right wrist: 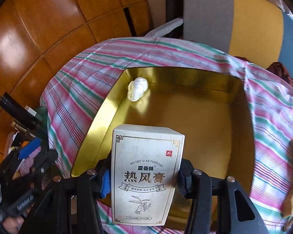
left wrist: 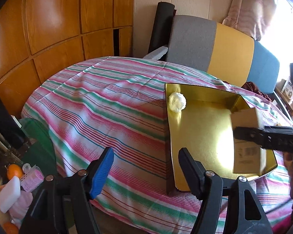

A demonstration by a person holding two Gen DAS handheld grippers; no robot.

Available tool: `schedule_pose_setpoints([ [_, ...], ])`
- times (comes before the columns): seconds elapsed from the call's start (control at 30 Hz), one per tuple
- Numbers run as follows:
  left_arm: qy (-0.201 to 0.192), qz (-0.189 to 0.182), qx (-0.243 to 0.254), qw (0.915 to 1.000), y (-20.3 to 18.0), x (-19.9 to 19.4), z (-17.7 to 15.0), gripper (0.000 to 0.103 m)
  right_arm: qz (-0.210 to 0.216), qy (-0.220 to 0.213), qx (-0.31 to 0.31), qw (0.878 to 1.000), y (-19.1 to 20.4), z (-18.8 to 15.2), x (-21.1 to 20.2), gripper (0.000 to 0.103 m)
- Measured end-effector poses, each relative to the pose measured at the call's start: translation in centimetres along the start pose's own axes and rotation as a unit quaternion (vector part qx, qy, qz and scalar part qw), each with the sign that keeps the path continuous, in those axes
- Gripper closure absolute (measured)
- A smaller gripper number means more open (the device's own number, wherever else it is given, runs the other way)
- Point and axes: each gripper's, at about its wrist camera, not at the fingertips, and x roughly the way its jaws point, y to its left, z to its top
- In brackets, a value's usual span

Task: Organize objects
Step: 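Carry the white box into the gold tray and open the right gripper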

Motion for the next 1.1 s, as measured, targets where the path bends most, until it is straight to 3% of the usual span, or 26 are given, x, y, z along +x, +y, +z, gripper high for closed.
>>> schedule_pose_setpoints([
  [0.57, 0.019, 0.012, -0.029, 0.9993, 2.3, 1.2, -0.6, 0.034, 0.006, 0.069, 0.029, 0.997, 2.1, 5.0, 6.4, 0.051],
  [0.9, 0.029, 0.010, -0.041, 0.9987, 2.9, 1.8, -0.7, 0.034, -0.009, 0.083, 0.080, 0.993, 1.8, 7.3, 10.2, 0.051],
  [1.1, 0.033, 0.008, -0.046, 0.9984, 3.2, 2.0, -0.7, 0.034, 0.004, 0.091, 0.106, 0.990, 1.6, 8.2, 11.7, 0.051],
])
